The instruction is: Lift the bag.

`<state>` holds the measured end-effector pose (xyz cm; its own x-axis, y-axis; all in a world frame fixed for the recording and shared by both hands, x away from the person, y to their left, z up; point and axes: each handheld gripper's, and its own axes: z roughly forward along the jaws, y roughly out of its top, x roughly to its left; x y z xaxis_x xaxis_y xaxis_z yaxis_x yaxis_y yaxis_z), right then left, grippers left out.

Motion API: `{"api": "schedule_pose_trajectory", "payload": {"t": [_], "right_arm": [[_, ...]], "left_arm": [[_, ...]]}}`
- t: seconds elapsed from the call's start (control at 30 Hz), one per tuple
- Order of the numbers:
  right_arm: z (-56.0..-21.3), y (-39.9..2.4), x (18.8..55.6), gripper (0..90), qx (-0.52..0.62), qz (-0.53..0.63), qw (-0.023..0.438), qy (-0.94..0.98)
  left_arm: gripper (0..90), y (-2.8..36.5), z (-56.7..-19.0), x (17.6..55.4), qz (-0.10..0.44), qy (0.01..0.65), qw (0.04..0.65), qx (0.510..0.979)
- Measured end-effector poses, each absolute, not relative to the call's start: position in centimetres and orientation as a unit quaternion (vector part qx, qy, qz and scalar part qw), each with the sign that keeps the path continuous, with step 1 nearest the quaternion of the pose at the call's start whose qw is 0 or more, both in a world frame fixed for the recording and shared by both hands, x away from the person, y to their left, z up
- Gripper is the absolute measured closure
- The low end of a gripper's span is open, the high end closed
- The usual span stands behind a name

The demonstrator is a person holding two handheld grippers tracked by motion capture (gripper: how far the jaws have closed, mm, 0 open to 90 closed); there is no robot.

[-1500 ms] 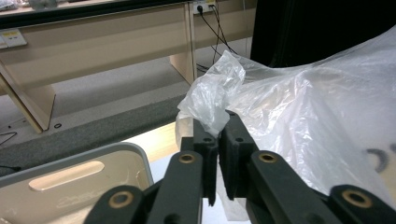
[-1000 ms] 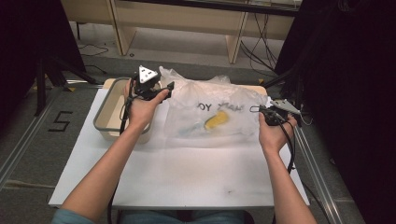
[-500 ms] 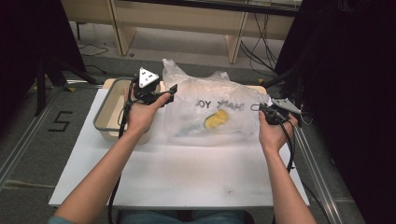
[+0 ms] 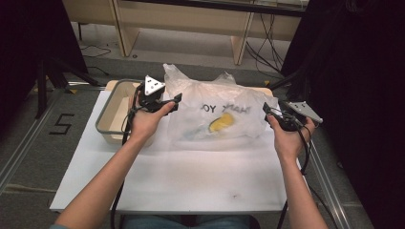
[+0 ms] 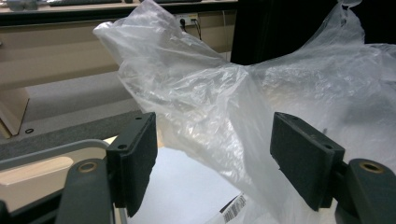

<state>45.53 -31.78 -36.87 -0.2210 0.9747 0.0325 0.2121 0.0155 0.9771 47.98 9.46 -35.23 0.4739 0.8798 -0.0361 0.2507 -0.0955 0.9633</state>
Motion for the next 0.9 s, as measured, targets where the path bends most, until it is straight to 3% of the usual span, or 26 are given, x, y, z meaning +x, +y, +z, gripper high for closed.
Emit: {"api": "schedule_pose_trajectory", "payload": {"t": [0.33,0.9], "right_arm": [[-36.0,-32.5,43.0,26.2,0.460,0.520,0.369,0.618],[-38.5,-33.5,38.3,26.8,0.437,0.501,0.321,0.675]], "left_arm": [[30.4,9.7,-35.2,46.5,0.295,0.406,0.532,0.682],[27.1,11.7,-36.2,41.6,0.261,0.388,0.531,0.707]]}}
